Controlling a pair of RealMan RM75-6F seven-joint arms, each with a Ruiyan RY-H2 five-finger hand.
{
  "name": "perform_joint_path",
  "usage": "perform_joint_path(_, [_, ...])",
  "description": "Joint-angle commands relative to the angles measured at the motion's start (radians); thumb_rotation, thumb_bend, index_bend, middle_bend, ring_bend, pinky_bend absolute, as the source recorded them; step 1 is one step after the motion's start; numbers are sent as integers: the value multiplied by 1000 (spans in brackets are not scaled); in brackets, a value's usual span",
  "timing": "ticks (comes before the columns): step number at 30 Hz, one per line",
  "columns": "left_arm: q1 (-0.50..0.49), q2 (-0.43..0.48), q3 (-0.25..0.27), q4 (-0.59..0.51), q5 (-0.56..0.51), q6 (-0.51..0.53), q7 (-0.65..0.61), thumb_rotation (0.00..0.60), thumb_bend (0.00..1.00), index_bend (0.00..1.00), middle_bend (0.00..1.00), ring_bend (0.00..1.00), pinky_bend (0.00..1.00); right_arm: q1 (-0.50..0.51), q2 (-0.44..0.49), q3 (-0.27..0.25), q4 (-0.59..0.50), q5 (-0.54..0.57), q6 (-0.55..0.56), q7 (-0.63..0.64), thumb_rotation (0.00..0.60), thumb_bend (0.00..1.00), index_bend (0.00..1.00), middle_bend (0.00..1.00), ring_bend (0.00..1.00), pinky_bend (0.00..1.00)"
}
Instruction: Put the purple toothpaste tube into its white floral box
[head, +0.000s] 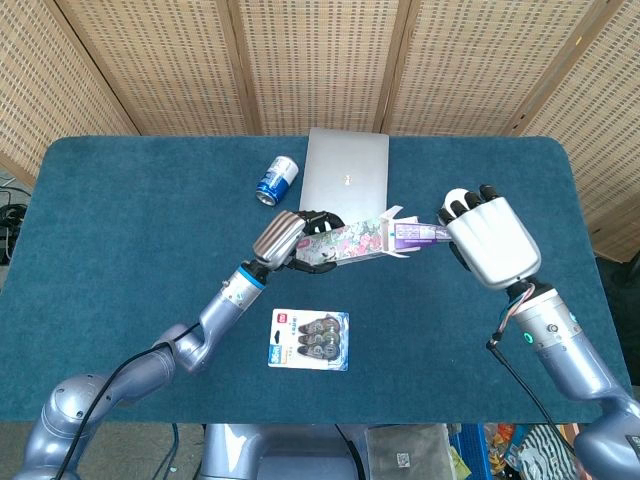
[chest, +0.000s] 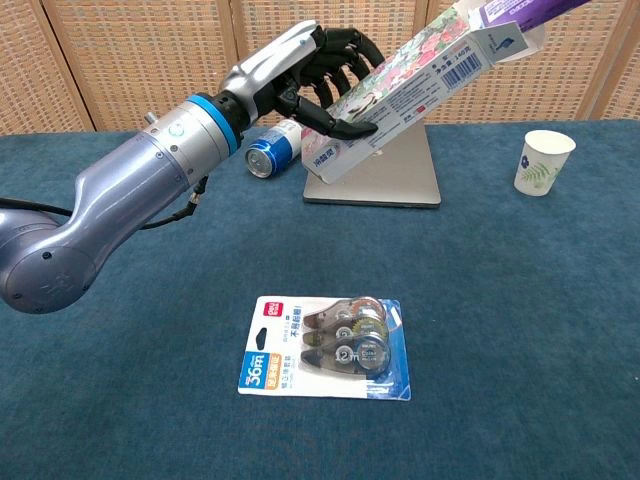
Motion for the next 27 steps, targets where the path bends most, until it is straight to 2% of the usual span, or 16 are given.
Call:
perform_joint_path(1, [-5, 0, 6, 0, 3, -1, 7, 600, 307, 515, 544, 502, 537, 9, -1, -3, -10, 3, -2, -20, 600, 597, 613, 611, 462, 371])
perform_joint_path(16, [-27, -17, 5, -9, 0, 16, 14, 600, 306, 515, 545, 502, 538, 57, 21, -27, -77, 29, -42, -151, 600, 617, 613, 610, 463, 371])
perform_joint_path(18, [-29, -17, 5, -13, 0, 19, 13, 600, 307, 515, 545, 502, 538, 64, 19, -29, -83, 34, -44, -163, 600, 617, 613, 597, 463, 371])
perform_joint_path(19, [-29, -17, 5, -15, -1, 19, 12, 600, 307, 515, 545, 502, 538, 67, 18, -30, -87, 36, -45, -169, 600, 611, 590, 558, 460, 371])
perform_joint_path(21, [-29, -18, 5, -21, -2, 21, 9, 600, 307, 514, 545, 502, 538, 73, 16, -31, -91, 39, -45, -179, 600, 389, 358, 339, 359, 295])
perform_joint_path(22, [-29, -19, 5, -23, -3, 21, 7, 600, 307, 514, 545, 501, 538, 76, 14, -33, -93, 40, -46, -185, 600, 204, 175, 174, 223, 193])
perform_joint_path(23, [-29, -20, 6, -25, -4, 21, 5, 600, 307, 514, 545, 502, 538, 78, 14, -34, -95, 40, -46, -188, 600, 46, 40, 49, 94, 87])
perform_joint_path(25, [-29, -24, 5, -30, -8, 19, -7, 600, 307, 515, 545, 502, 537, 76, 11, -28, -96, 15, -17, -192, 600, 0, 0, 0, 0, 2])
perform_joint_path(27, [-32, -34, -2, -33, -19, 11, -36, 600, 307, 517, 545, 502, 537, 59, 7, -10, -82, -79, 63, -191, 600, 0, 0, 0, 0, 0])
